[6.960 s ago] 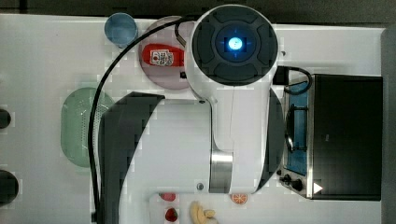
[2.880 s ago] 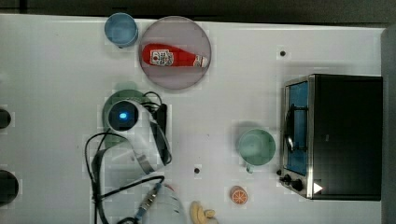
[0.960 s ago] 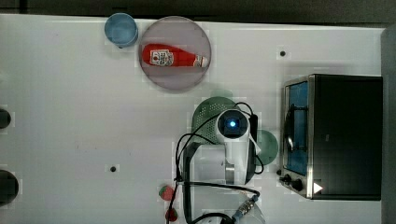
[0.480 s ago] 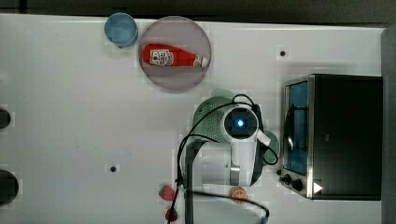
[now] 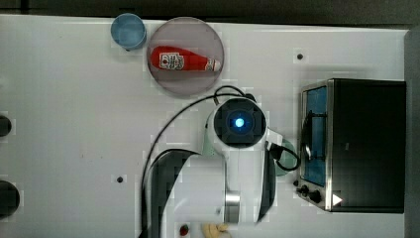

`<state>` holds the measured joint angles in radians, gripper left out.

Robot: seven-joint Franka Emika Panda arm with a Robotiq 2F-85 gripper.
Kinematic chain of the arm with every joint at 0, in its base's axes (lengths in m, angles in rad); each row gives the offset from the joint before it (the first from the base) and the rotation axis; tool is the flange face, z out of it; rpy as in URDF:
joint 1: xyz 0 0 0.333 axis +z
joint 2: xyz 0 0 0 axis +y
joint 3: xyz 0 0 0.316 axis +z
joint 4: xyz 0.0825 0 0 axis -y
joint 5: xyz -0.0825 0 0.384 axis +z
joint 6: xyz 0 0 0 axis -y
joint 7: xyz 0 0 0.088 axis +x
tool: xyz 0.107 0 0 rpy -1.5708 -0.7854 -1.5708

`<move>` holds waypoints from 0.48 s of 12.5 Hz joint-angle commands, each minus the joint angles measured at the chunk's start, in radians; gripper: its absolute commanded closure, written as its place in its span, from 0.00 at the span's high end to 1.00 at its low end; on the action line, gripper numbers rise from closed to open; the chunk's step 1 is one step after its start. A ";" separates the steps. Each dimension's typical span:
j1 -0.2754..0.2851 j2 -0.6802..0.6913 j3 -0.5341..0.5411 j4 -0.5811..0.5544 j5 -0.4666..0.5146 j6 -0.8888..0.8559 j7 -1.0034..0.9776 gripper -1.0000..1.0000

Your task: Drag strainer left to right.

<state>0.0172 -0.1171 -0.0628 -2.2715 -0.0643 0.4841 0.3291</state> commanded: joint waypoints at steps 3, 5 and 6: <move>0.006 -0.145 -0.010 0.207 0.003 -0.264 -0.362 1.00; 0.006 -0.157 -0.009 0.273 0.015 -0.353 -0.383 1.00; 0.006 -0.160 -0.008 0.299 0.015 -0.398 -0.383 1.00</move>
<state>0.0152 -0.3354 -0.0548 -1.9316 -0.0559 0.1245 0.0440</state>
